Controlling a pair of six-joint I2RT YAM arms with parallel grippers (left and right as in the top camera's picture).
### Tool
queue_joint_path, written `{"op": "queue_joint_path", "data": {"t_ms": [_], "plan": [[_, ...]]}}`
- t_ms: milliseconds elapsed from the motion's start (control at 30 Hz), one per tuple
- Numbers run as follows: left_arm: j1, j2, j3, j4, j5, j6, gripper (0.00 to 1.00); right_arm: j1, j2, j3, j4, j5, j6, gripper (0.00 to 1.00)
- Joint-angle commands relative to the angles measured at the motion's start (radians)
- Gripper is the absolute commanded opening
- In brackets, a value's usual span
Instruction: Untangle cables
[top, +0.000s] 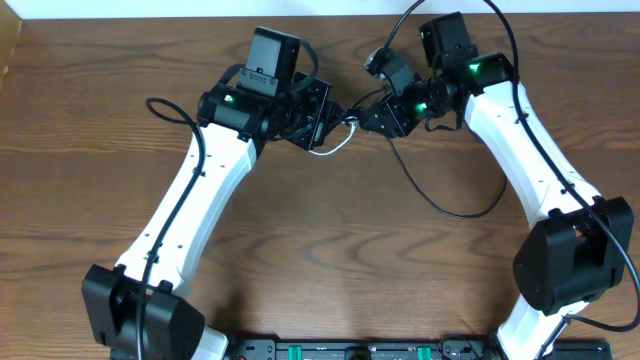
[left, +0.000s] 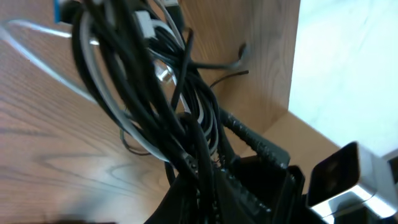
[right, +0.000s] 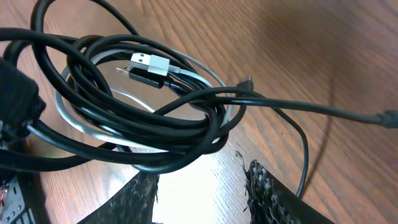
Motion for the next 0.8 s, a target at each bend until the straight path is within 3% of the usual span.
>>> {"op": "queue_joint_path", "data": {"t_ms": [0,133,333,567,767], "plan": [[-0.003,0.003,-0.003,0.001,0.074,0.122,0.07,0.019,0.002,-0.001,0.017,-0.064,0.016,0.43],[-0.003,0.003,-0.003,0.016,0.085,0.247,0.07,0.026,0.002,-0.001,0.019,-0.088,0.015,0.44],[-0.003,0.003,-0.003,0.025,0.128,0.547,0.07,0.026,-0.001,-0.001,0.029,-0.172,0.015,0.48],[-0.003,0.003,-0.003,0.032,0.228,0.612,0.07,0.031,-0.001,-0.001,0.056,-0.228,0.021,0.51],[-0.003,0.003,-0.003,0.134,0.451,0.663,0.08,0.035,0.000,-0.001,0.107,-0.217,0.097,0.46]]}}
